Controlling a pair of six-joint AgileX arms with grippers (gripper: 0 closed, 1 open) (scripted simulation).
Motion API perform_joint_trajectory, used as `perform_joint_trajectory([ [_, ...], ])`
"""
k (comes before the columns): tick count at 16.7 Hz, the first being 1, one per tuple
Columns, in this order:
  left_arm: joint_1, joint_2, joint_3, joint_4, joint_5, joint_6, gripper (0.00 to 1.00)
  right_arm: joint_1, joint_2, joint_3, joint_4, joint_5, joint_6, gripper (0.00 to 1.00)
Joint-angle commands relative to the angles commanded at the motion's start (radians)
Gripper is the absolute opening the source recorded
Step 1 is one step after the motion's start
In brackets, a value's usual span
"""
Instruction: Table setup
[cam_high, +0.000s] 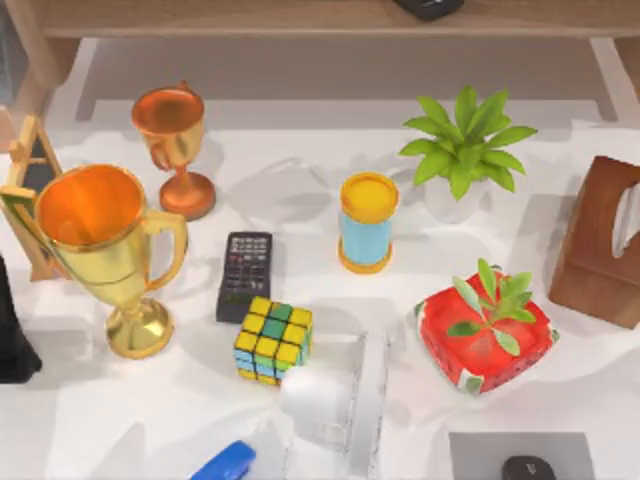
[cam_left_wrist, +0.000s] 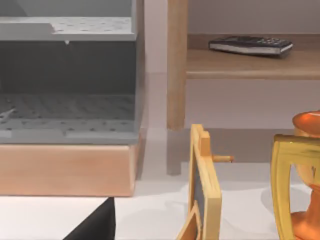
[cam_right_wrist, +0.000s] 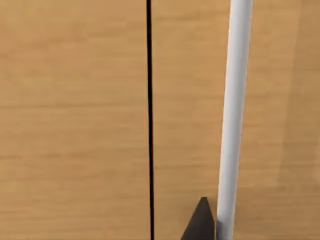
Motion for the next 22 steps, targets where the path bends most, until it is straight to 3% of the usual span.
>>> perform_joint_trajectory([
  [8, 0.000, 0.000, 0.000, 0.000, 0.000, 0.000, 1.00, -0.007, 0.007, -0.025, -0.015, 0.001, -0.021, 1.00],
  [11, 0.000, 0.000, 0.000, 0.000, 0.000, 0.000, 1.00, 0.004, -0.086, -0.085, -0.055, 0.003, -0.101, 1.00],
  [16, 0.000, 0.000, 0.000, 0.000, 0.000, 0.000, 1.00, 0.048, -0.449, -0.279, -0.193, 0.010, -0.361, 1.00],
  [22, 0.000, 0.000, 0.000, 0.000, 0.000, 0.000, 1.00, 0.151, -1.127, -0.606, -0.457, 0.066, -0.780, 1.00],
])
